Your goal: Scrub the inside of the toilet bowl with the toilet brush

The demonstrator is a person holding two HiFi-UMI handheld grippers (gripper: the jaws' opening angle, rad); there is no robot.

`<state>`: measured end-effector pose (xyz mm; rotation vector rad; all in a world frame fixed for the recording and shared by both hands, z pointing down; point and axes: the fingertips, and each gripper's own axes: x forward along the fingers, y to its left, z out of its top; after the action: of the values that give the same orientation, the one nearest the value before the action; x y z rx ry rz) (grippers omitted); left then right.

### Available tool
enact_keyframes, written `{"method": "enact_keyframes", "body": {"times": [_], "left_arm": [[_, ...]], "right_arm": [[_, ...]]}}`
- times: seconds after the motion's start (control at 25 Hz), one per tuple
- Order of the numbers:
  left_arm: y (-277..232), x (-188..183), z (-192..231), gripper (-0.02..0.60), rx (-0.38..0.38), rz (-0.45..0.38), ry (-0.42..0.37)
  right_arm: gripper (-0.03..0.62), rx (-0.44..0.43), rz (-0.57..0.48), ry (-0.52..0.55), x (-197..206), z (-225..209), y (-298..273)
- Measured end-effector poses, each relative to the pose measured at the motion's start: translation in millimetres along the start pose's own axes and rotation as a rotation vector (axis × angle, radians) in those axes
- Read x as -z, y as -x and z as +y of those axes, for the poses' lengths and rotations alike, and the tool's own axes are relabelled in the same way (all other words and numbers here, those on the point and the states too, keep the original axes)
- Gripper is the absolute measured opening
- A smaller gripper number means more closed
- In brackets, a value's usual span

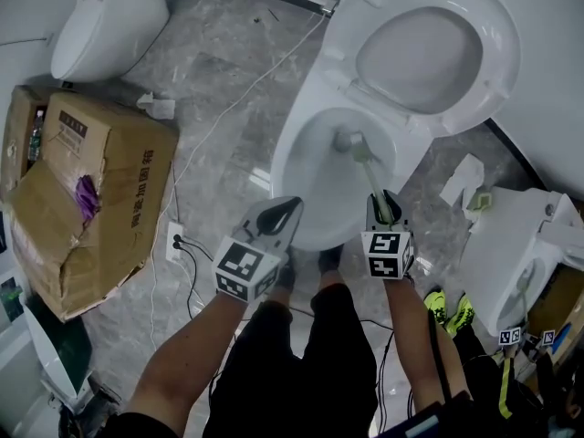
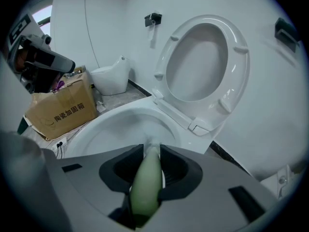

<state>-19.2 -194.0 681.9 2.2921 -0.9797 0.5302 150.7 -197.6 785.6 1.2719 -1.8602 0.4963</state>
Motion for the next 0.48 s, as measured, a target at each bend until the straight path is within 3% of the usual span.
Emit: {"method": "enact_keyframes", "body": {"times": [0.16,0.48], "left_arm": [[4,0,2,0.009,-0.013,-0.016,0.049],[17,11,6,0.009,-0.026,-0.016,0.045]], "right_arm": [[0.114,-0.021,0.020,-0.003,15,14,9],[0.114,-0.076,0.026,-0.012,22,54,17]]}}
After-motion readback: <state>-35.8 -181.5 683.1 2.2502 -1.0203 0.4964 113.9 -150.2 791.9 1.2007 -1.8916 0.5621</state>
